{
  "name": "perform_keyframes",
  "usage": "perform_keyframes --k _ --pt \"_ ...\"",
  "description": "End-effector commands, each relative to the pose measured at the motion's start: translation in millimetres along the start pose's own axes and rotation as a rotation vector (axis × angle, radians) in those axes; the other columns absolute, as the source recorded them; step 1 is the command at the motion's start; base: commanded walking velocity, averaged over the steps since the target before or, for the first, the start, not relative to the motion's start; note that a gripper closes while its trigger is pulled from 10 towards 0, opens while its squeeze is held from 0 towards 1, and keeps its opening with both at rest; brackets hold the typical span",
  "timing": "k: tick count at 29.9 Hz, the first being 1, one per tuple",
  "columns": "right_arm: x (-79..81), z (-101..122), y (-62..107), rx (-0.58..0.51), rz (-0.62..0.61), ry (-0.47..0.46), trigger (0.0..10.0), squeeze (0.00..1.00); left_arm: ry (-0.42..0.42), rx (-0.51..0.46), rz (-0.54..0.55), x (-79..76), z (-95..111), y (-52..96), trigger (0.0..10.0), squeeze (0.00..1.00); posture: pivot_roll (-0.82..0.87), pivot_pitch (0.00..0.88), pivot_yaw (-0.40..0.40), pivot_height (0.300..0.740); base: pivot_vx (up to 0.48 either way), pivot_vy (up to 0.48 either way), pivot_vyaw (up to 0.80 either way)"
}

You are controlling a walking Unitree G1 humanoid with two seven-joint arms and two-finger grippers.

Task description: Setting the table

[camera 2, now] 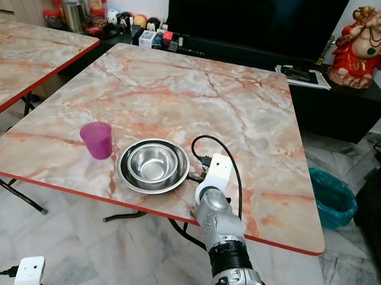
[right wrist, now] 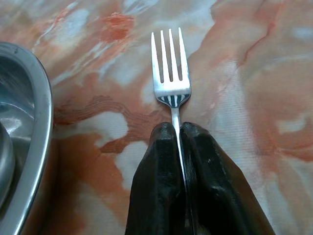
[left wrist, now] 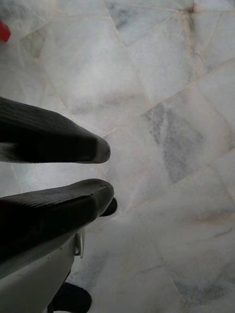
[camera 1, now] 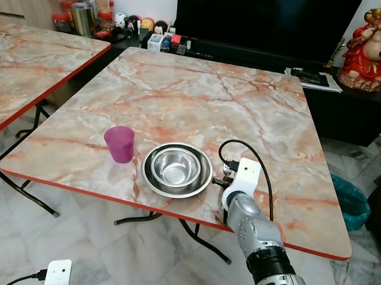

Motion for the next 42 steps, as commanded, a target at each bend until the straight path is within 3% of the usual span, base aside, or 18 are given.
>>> perform_keyframes --k 1,15,16,17,18,23,24,25,26,27,36,42 --pt "4.8 1.4 -0.9 -0.001 0.003 -0.015 10.0 0.00 0.008 0.029 -0.006 -4.0 -8.4 0.9 10.0 0.00 -0.01 0.078 -0.096 0.740 0.000 0.000 0.00" --pt "3.9 1.2 -3.0 -0.005 -0.001 -0.020 10.0 0.00 0.002 0.033 -0.006 -3.9 -8.9 0.9 10.0 0.00 -0.01 0.083 -0.095 0.740 0.000 0.000 0.00" --pt "4.5 0.8 -2.9 -0.004 0.002 -0.022 10.0 0.11 0.002 0.034 -0.006 -3.8 -8.9 0.9 10.0 0.00 -0.01 0.083 -0.095 0.740 0.000 0.000 0.00" --pt "4.9 0.6 -2.9 -0.004 0.004 -0.022 10.0 0.11 0.002 0.034 -0.006 -3.8 -8.9 0.9 10.0 0.00 -0.01 0.083 -0.095 0.740 0.000 0.000 0.00" --pt "5.1 0.5 -2.8 -0.003 0.005 -0.023 10.0 0.95 0.002 0.034 -0.006 -3.8 -8.9 0.9 10.0 0.00 -0.01 0.083 -0.095 0.740 0.000 0.000 0.00" --pt "4.5 0.9 -3.1 -0.005 0.002 -0.023 10.0 0.93 0.000 0.034 -0.005 -3.5 -8.8 0.9 10.0 0.00 -0.01 0.083 -0.095 0.740 0.000 0.000 0.00" --pt "4.3 1.1 -3.2 -0.006 0.000 -0.021 10.0 0.87 0.000 0.034 -0.005 -3.5 -8.7 0.9 10.0 0.00 -0.01 0.084 -0.094 0.740 0.000 0.000 0.00" --pt "4.0 1.5 -3.3 -0.006 -0.001 -0.019 10.0 0.45 0.000 0.034 -0.005 -3.5 -8.7 0.9 10.0 0.00 -0.01 0.084 -0.094 0.740 0.000 0.000 0.00" --pt "4.0 1.5 -3.3 -0.006 -0.001 -0.019 10.0 0.45 0.000 0.034 -0.005 -3.5 -8.7 0.9 10.0 0.00 -0.01 0.084 -0.094 0.740 0.000 0.000 0.00" --pt "3.8 1.8 -3.3 -0.007 -0.002 -0.020 10.0 0.04 0.000 0.034 -0.005 -3.5 -8.7 0.9 10.0 0.00 -0.01 0.084 -0.094 0.740 0.000 0.000 0.00" --pt "4.0 6.0 -2.8 -0.022 -0.006 -0.026 10.0 0.00 0.000 0.033 -0.005 -3.5 -8.4 0.9 10.0 0.00 -0.01 0.082 -0.095 0.740 0.000 0.000 0.00" --pt "-3.0 24.8 -1.7 -0.127 -0.040 -0.009 10.0 0.00 0.001 0.032 -0.007 -3.8 -8.3 0.8 10.0 0.00 -0.01 0.083 -0.095 0.740 0.000 0.000 0.00"
Point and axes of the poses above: a point about 5 cm out from each wrist's last joint towards the gripper, its own y axis pointing back from the gripper into the wrist, its own z axis along the axis of the wrist's last joint, x = y × z, the point moved 3 cm from there along -y, pointing out of the wrist towards the gripper, and after that the axes turned 14 degrees about -y, right-handed, at the moved point
